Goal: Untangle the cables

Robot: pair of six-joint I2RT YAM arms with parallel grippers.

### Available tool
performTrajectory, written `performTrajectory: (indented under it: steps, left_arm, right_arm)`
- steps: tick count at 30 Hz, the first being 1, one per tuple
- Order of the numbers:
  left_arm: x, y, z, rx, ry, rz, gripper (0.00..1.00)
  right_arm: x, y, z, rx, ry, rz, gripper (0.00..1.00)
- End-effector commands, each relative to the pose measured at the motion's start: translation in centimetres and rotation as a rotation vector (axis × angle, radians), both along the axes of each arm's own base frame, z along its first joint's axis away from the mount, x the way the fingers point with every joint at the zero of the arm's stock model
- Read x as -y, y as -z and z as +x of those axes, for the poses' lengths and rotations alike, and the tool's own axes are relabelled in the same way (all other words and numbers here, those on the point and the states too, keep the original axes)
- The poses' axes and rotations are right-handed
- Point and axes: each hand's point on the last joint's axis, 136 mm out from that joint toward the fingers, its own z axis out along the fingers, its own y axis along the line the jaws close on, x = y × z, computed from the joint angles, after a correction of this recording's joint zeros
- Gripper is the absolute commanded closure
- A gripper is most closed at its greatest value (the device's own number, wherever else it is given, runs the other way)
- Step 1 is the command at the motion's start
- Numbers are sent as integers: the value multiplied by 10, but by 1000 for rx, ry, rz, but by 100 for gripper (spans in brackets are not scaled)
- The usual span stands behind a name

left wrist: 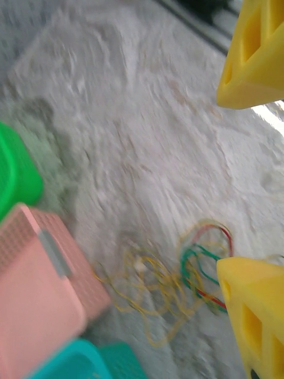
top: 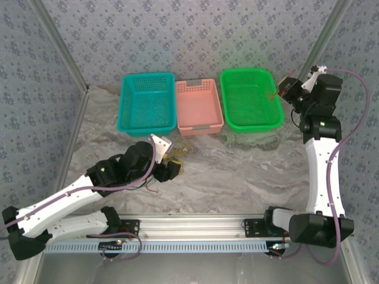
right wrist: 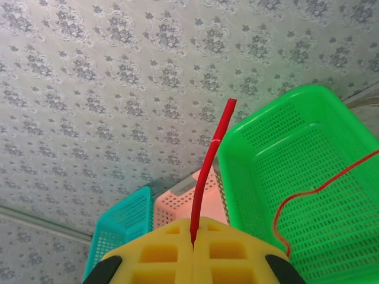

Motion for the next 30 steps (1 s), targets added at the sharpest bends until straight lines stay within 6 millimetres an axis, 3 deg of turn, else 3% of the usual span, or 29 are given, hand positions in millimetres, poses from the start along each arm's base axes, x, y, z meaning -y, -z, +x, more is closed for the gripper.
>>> performTrajectory:
  steps: [1, 6, 10, 14, 21, 25, 30]
  left_arm:
    - [-16, -16, 16, 22, -107, -39, 33]
    - [0, -55, 34, 122, -100, -70, 34]
    - [17, -86, 52, 222, -85, -68, 33]
    - [37, -105, 67, 317, -38, -38, 31]
    - [69, -106, 93, 518, 97, 149, 28]
    - [89, -87, 96, 579, 234, 246, 28]
    - [101, -69, 111, 582, 255, 312, 30]
  right_arm:
    - [-19, -2, 6, 11, -79, 23, 100]
    - [-49, 16, 6, -18, -166, -4, 100]
    - [-92, 28, 2, -49, -294, -6, 100]
    - [-133, 38, -10, -77, -407, -41, 100]
    - [-180, 50, -40, -120, -578, -71, 100]
    - [-198, 44, -57, -115, -665, -79, 100]
    - [-210, 37, -71, -109, -723, -71, 100]
